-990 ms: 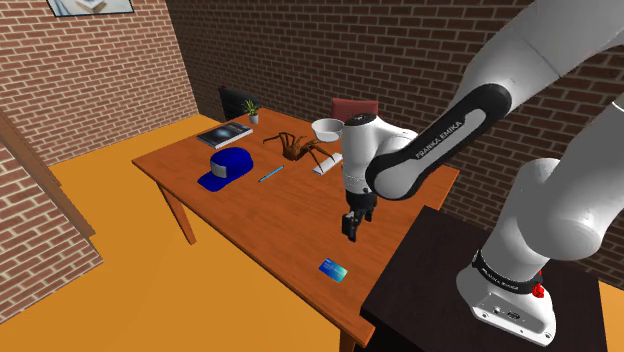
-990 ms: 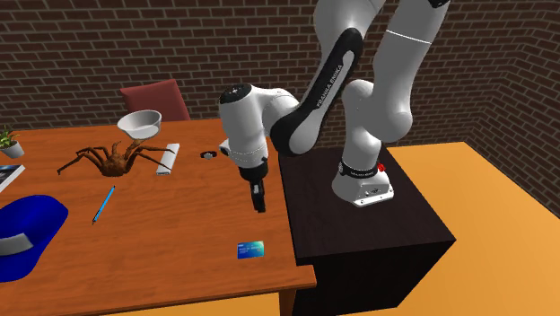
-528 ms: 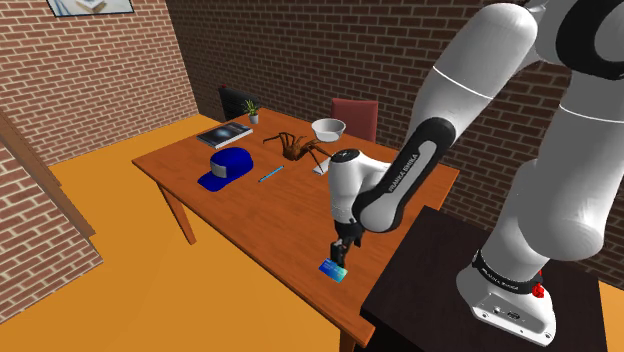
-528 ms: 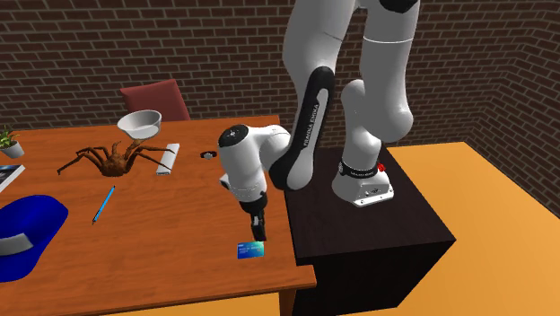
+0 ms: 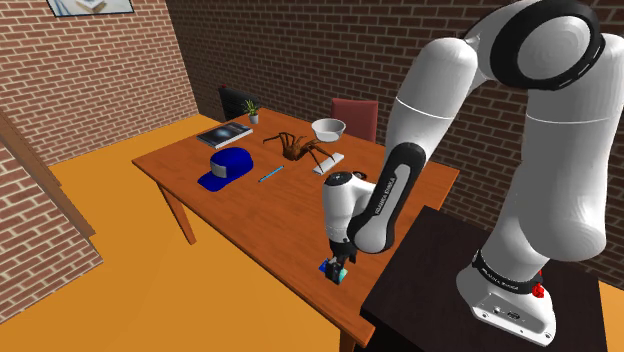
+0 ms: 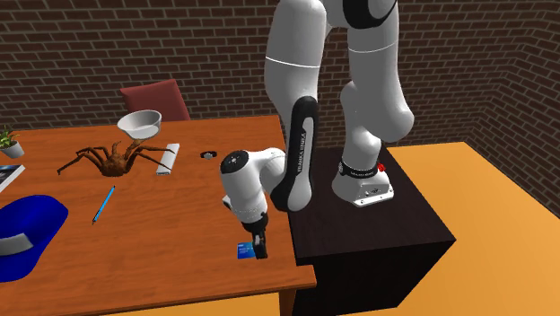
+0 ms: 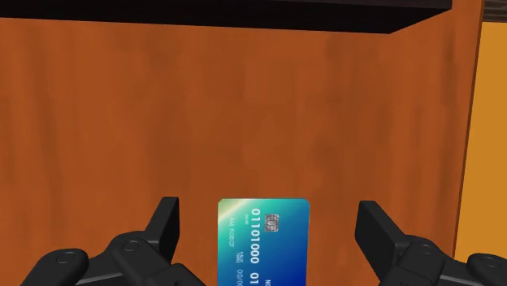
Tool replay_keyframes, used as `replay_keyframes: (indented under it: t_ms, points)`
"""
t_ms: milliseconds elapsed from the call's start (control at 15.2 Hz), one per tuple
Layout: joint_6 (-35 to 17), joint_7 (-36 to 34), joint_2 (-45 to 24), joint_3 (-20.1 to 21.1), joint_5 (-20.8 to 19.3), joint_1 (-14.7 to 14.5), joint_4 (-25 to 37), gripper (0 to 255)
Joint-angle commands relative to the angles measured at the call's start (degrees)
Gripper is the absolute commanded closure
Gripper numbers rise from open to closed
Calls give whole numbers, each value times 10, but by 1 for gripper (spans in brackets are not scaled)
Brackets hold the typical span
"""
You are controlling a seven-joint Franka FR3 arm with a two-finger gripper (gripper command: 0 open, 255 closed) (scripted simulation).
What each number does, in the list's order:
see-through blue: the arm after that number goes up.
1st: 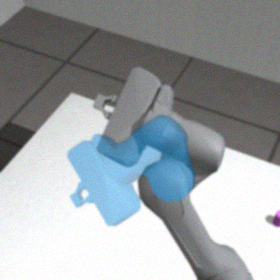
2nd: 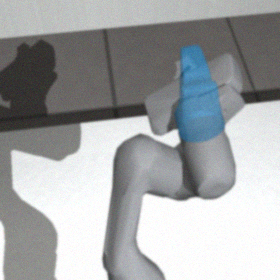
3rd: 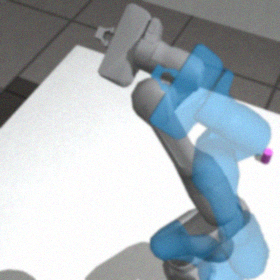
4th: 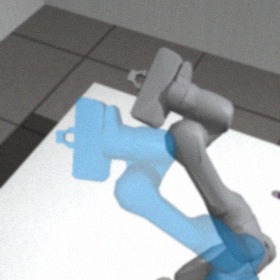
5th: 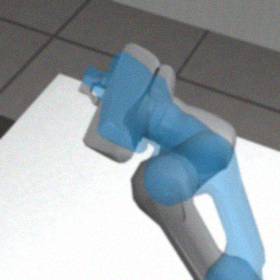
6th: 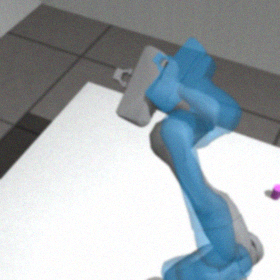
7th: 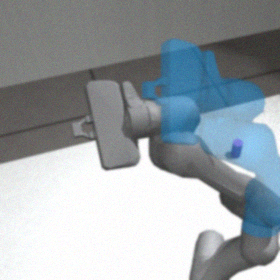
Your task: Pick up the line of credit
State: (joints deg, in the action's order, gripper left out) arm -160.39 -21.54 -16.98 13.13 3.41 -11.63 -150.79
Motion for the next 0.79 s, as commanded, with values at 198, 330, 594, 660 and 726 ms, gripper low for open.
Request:
replay_keyframes:
  t_ms: [198, 330, 594, 660, 726]
  points:
    - [-29, -7, -39, -11, -12, -9, 10, 0]
    - [-29, -7, -39, -11, -12, -10, 11, 255]
    - [-29, -8, -38, -10, -11, -10, 10, 255]
    - [-29, -9, -39, -10, -11, -11, 10, 255]
    - [-29, -9, -39, -11, -11, -11, 10, 255]
